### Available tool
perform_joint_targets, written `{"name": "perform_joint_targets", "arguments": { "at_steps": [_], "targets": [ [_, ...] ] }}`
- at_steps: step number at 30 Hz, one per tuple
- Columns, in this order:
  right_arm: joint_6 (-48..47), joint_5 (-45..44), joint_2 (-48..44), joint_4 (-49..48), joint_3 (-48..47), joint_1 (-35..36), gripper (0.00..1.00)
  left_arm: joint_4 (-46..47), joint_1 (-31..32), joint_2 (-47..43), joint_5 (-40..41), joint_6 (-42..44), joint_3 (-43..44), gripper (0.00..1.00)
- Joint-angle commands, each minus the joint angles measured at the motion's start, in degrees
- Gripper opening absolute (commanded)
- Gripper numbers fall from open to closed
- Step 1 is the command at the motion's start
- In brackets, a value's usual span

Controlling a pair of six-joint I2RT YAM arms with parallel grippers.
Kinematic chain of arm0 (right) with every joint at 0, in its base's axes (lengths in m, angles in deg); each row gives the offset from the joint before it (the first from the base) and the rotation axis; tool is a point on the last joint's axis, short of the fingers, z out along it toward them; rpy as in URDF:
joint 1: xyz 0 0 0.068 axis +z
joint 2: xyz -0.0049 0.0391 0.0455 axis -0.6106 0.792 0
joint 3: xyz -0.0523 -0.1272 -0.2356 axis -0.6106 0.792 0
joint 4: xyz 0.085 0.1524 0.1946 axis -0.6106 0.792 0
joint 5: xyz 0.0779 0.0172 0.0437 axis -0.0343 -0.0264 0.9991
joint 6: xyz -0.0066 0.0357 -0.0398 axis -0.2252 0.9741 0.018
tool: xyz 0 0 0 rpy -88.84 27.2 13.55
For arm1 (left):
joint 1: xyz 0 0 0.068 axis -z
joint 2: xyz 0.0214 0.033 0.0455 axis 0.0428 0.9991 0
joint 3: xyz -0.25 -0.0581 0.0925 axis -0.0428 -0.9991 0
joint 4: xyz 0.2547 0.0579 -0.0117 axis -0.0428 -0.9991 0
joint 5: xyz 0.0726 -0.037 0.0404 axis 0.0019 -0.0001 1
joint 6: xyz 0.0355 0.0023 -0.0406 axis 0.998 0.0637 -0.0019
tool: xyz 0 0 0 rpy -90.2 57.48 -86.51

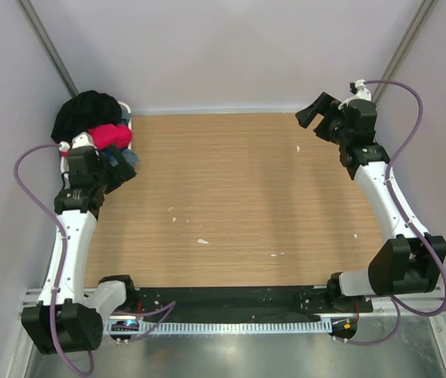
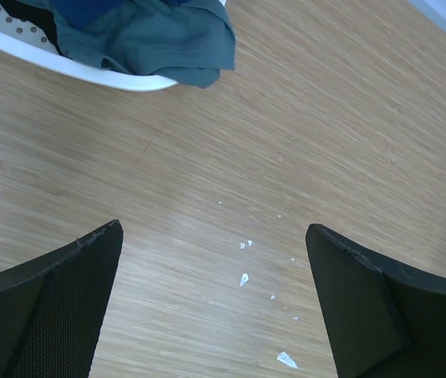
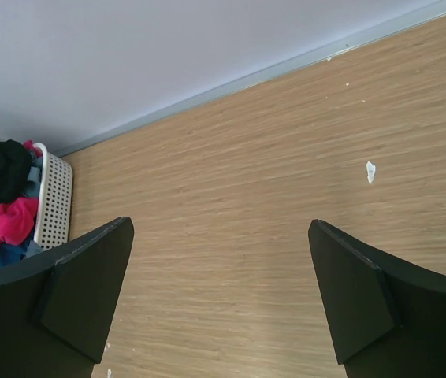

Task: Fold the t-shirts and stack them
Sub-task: Grab the tshirt from the pile

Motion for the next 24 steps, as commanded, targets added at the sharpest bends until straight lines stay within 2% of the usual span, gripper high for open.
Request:
{"name": "perform_joint_targets", "arguments": {
  "at_steps": [1,5,6,9,10,14,16,24],
  "targets": [
    [-2.4,-0.1,-2.0,-1.2,0.2,0.0,1.0,3.5,0.1,1.1,-1.2,-1.8,4.2,1.0],
    [-2.8,0.0,-2.6,-0.8,1.8,0.0,1.0,7.8,0.1,4.8,-1.6,-3.8,8.0,1.0],
    [-2.8,-0.2,-2.8,-1.0,3.0,0.0,1.0,8.8,0.1,8.2,0.8,-4.4,9.0,1.0],
    [-3.0,-0.1,-3.6,-1.1,4.1,0.0,1.0,4.6,-0.1,15.7,6.5,-5.0,20.1,1.0],
    [-2.9,0.0,-4.1,-1.1,4.3,0.0,1.0,1.7,-0.5,20.6,8.5,-4.8,26.3,1.0],
    [-2.0,1.6,-5.0,-2.6,5.7,0.0,1.0,3.1,-3.2,29.4,10.3,-5.2,34.9,0.95],
    [-1.4,1.4,-5.7,-3.2,7.0,0.1,1.0,5.3,-5.2,33.6,11.4,-6.0,36.2,0.91],
    [-2.8,-1.3,-7.3,-3.4,10.8,0.1,1.0,12.7,-7.3,44.4,11.6,-2.4,39.4,0.91]
  ]
}}
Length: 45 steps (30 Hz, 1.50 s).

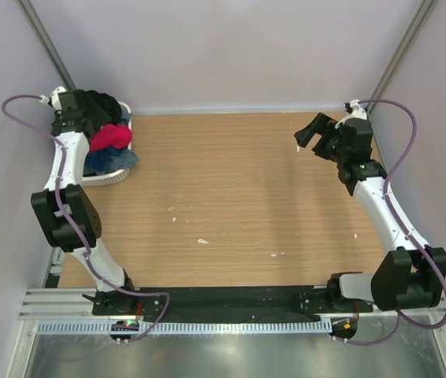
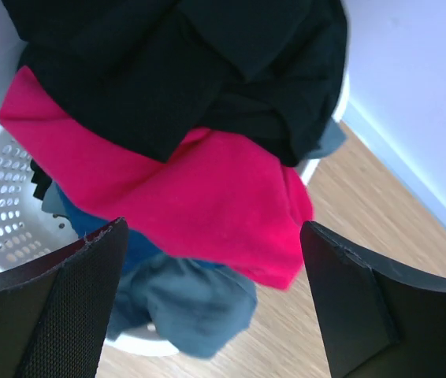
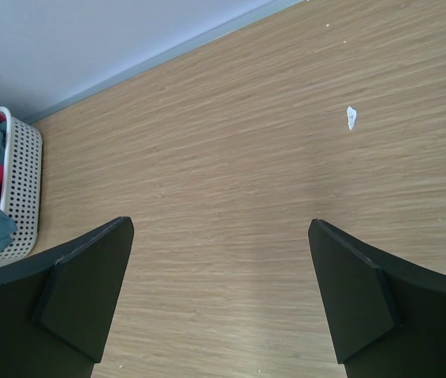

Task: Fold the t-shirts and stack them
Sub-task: Grab the tshirt from the pile

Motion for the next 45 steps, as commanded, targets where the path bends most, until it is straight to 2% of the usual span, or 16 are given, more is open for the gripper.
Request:
{"name": "perform_joint_targets", "arguments": {
  "at_steps": [1,9,19,22,26,28,29,31,34,35,38,43,45],
  "targets": [
    [-0.9,-1.2,-1.8,-2.7,0.2,0.0,1.0,7.6,0.1,1.8,1.8,1.7,2.1,0.91],
    [-0.1,0.3,-1.1,-4.8,1.9,0.1,1.0,23.5,0.1,3.8,0.3,-0.5,-3.5,0.89],
    [-1.7,1.2,-0.1,-5.0,1.4,0.1,1.0,29.4,0.2,13.1,-2.7,-2.5,1.3,0.88],
    [-2.4,2.0,-0.3,-5.0,2.4,0.0,1.0,29.7,0.3,15.4,-2.2,-1.9,3.9,0.85],
    [-2.5,1.8,0.3,-4.9,3.1,0.1,1.0,32.4,0.3,17.7,-1.3,-1.6,4.6,0.74],
    [-2.5,1.8,0.8,-4.9,3.1,0.0,1.0,34.9,0.3,18.0,-1.6,-1.6,4.2,0.73],
    [-2.5,1.8,1.0,-4.9,2.9,0.1,1.0,35.6,0.3,18.3,-1.6,-1.5,4.0,0.67],
    [-2.7,1.5,1.8,-4.9,2.8,0.1,1.0,37.6,0.2,19.5,-1.5,-1.4,4.5,0.63],
    [-3.0,0.6,3.2,-4.5,2.4,0.0,1.0,36.7,0.2,21.9,-1.3,-0.8,7.4,0.48],
    [-3.1,0.0,3.3,-4.0,1.8,0.0,1.0,35.4,0.3,22.3,-1.4,-0.5,8.1,0.33],
    [-3.5,-0.6,4.0,-3.2,1.1,0.1,1.0,35.0,0.3,21.6,-1.8,0.1,8.1,0.0],
    [-2.7,-0.3,3.9,-3.4,1.0,0.1,1.0,37.3,0.3,12.3,-2.8,0.0,1.5,0.0],
    [-2.3,-0.2,4.4,-3.5,1.4,0.0,1.0,40.2,0.5,8.3,-5.5,-0.5,-5.0,0.0]
  ]
}}
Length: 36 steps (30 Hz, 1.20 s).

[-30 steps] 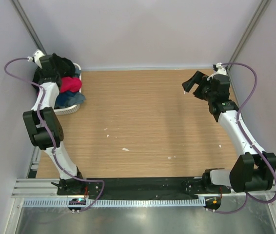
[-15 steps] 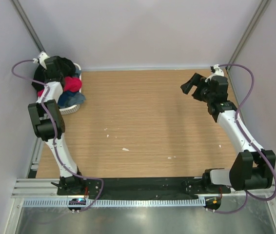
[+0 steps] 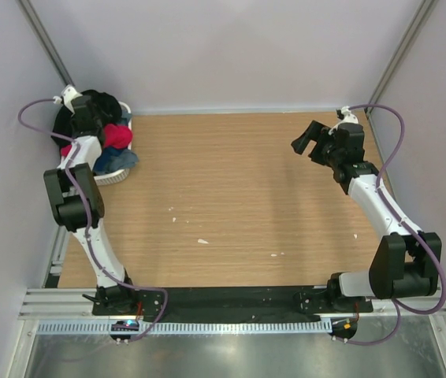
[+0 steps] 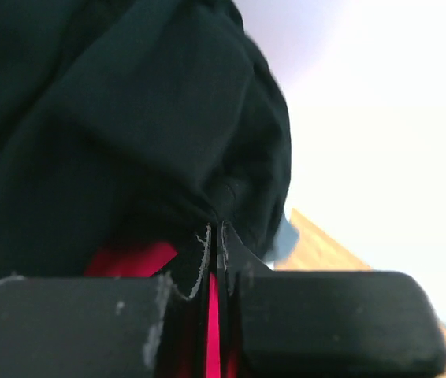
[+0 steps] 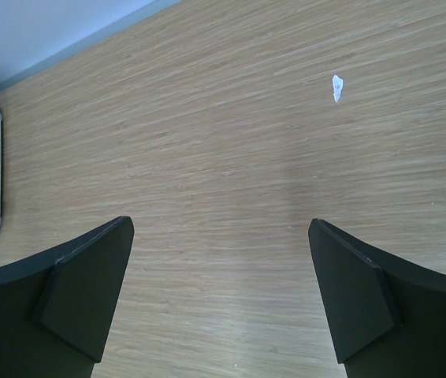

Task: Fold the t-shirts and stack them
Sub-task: Grab the tshirt from the pile, then move the tshirt to the center of the board

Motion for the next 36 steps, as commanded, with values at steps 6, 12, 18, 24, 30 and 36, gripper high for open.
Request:
{"name": "perform_joint_targets", "arguments": {
  "at_steps": [6,12,18,24,30,36],
  "targets": [
    [1.2,0.8,-1.9,0.9,-1.6,0.1,1.0,7.7,3.9,-24.7,-3.7,3.2,-14.0,0.0],
    [1.2,-1.1,-7.1,1.6,0.9,0.0,1.0,-1.7,9.2,-35.7,-5.4,2.0,-9.0,0.0],
    [2.3,-5.2,-8.9,6.4,-2.0,0.0,1.0,-15.7,16.4,-37.7,-3.9,4.3,8.9,0.0],
    [7.3,-26.2,-11.5,15.2,-4.4,0.1,1.0,-25.6,24.3,-33.3,-12.4,2.6,28.0,0.0],
    [9.3,-39.6,-11.6,28.2,-9.9,-0.1,1.0,-29.2,38.6,-30.3,-12.8,3.0,25.2,0.0],
    [9.2,-48.6,-16.5,31.7,-8.8,0.0,1.0,-15.9,44.2,-35.8,-18.8,-6.4,-3.1,0.0]
  ]
}}
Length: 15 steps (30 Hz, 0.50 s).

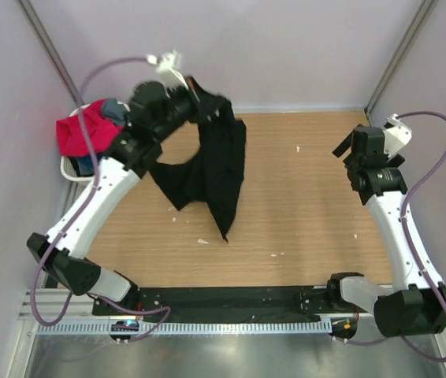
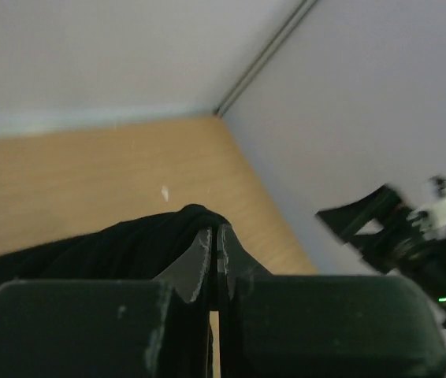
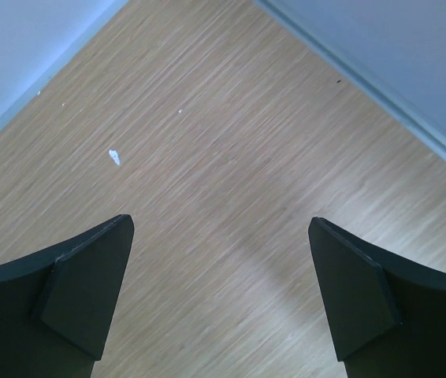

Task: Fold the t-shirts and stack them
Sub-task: Move the tshirt to the center of the board

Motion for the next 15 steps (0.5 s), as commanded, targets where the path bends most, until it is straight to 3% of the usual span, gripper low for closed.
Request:
{"name": "perform_joint_targets", "arguments": {
  "at_steps": [1,3,4,5,6,7,10,11,15],
  "targets": [
    [0.5,-9.5,-4.8,2.6,0.5,-0.1,1.0,7.1,1.0,-1.2,-4.4,-7.2,-17.8,0.0],
    [-1.1,-6.6,-5.4,0.8,1.8,0.0,1.0,7.2,1.4,-0.5,-2.7,-7.9,-23.4,0.0],
    [-2.0,-5.0,-5.2,0.2,2.9,0.1,1.0,7.2,1.5,-0.1,-0.3,-7.2,-26.5,0.07],
    [-3.9,-2.2,-4.9,-1.0,3.5,0.6,1.0,6.5,1.4,0.6,2.8,-7.1,-30.9,0.27],
    [-5.4,-0.7,-4.5,-1.7,4.0,1.2,0.99,5.1,1.3,1.3,4.8,-7.0,-32.6,0.55],
    [-7.6,0.0,-3.0,-1.9,4.4,3.6,1.0,1.1,0.6,3.0,6.9,-6.8,-33.5,0.99],
    [-11.0,1.6,-0.9,-2.3,4.8,9.5,1.0,-7.5,-0.7,4.1,5.5,-6.9,-33.3,1.0],
    [-12.4,2.2,0.5,-3.9,5.0,15.6,1.0,-8.3,-0.7,3.2,5.4,-6.5,-33.8,1.0],
    [-13.3,3.8,5.3,-8.5,6.0,27.5,1.0,-10.3,-0.8,-5.0,8.4,-6.9,-39.3,1.0]
  ]
}}
